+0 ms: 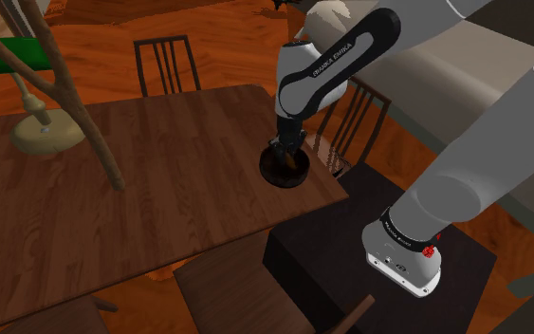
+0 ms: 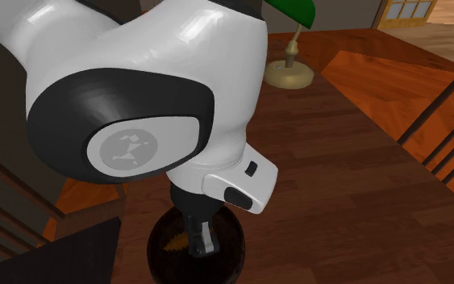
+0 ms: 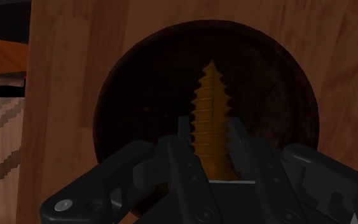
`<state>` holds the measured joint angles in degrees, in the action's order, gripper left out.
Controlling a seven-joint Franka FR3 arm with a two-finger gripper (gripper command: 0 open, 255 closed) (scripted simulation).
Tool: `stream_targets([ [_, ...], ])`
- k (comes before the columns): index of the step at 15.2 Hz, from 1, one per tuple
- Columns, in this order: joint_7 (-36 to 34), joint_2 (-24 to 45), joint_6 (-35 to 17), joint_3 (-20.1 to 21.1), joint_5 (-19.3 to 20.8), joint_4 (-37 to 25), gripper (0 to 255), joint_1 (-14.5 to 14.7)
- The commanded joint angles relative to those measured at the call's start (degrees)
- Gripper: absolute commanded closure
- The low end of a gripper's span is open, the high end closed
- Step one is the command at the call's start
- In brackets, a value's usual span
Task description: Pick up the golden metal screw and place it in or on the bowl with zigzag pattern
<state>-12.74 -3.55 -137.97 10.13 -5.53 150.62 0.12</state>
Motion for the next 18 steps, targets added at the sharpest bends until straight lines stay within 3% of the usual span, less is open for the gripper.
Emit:
stream_targets([
  [1,0.00,0.00,0.00,0.00,0.00,0.00,0,0.00],
  [6,0.00,0.00,0.00,0.00,0.00,0.00,0,0.00],
  [10,0.37,-5.51,8.68,-0.41,-0.26,-3.19,0,-0.17],
  [18,0.37,-5.51,8.68,-0.42,-0.26,-3.19,0,-0.16],
])
